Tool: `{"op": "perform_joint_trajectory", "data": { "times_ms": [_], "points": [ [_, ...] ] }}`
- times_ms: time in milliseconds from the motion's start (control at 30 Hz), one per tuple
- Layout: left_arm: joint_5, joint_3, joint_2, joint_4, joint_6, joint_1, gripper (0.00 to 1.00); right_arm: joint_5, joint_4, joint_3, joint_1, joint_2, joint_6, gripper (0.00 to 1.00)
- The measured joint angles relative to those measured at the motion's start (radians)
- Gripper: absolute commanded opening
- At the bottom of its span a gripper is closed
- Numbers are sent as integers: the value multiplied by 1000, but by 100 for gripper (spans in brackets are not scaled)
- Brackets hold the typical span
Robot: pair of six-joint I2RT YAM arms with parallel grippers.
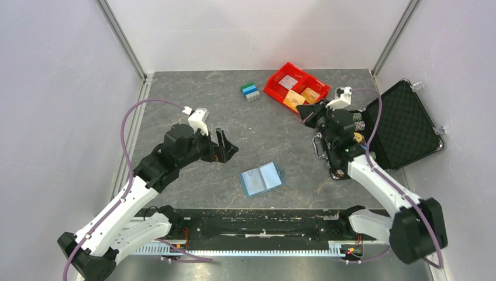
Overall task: Take the credit cards out of the card holder
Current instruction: Place the credit card in the storage box.
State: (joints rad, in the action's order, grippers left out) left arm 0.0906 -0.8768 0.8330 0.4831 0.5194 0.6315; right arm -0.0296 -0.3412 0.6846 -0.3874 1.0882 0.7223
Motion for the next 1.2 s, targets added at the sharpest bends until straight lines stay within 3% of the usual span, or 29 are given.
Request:
{"op": "perform_joint_trajectory", "data": {
  "times_ms": [167,400,867,1200],
  "points": [
    [-48,-10,12,96,-115,0,100,2,40,80,128,184,-9,0],
    [-66,33,8,153,-156,0,100,-24,83,220,219,423,-8,0],
    [-88,33,-11,166,-175,0,100,-61,144,547,283,759,61,0],
    [-106,33,-16,167,-176,0,100,-84,216,651,294,863,142,0]
  ]
}}
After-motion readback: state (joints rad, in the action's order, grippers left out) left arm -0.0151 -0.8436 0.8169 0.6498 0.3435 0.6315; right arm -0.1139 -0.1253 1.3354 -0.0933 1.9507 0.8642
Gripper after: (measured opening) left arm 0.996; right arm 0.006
